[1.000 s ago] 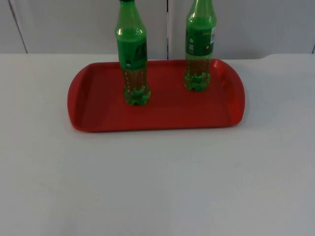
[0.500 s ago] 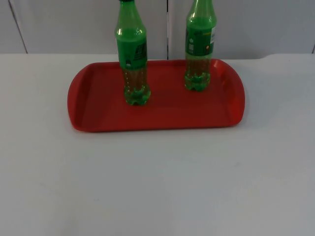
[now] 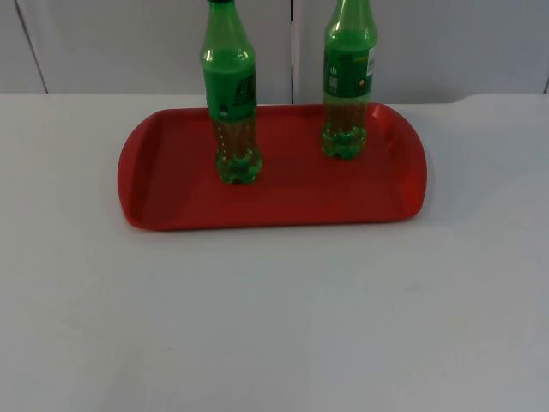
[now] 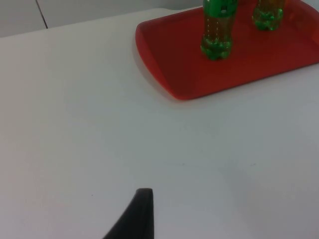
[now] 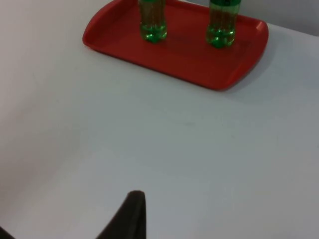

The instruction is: Place the bottle upright on the tray.

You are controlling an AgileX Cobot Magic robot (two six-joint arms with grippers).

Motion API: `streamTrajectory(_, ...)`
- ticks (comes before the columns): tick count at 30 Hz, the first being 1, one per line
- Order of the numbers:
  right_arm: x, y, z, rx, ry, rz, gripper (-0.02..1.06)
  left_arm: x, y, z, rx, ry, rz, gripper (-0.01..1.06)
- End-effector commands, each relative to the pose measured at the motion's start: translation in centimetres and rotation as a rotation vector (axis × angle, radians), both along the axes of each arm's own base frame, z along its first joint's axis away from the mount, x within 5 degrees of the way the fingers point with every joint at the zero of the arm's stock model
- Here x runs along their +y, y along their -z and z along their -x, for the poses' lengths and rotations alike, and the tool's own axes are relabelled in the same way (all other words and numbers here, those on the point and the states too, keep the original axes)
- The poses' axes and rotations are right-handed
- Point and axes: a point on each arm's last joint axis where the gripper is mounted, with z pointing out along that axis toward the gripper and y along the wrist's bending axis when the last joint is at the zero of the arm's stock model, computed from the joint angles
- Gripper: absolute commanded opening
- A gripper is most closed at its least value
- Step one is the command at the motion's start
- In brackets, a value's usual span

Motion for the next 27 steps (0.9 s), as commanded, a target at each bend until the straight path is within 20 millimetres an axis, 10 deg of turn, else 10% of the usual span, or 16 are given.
streamTrajectory(1,0.01,0.08,0.03,0.0,-0.009,0.001,1.05,0.01,0.09,-0.02,-0.004,0.003,0.003,1.05)
streamTrajectory(27,0.01,0.07,0.03,-0.003,-0.012,0.004,1.05,0.01,0.09,-0.02,-0.004,0.0,0.003,1.05)
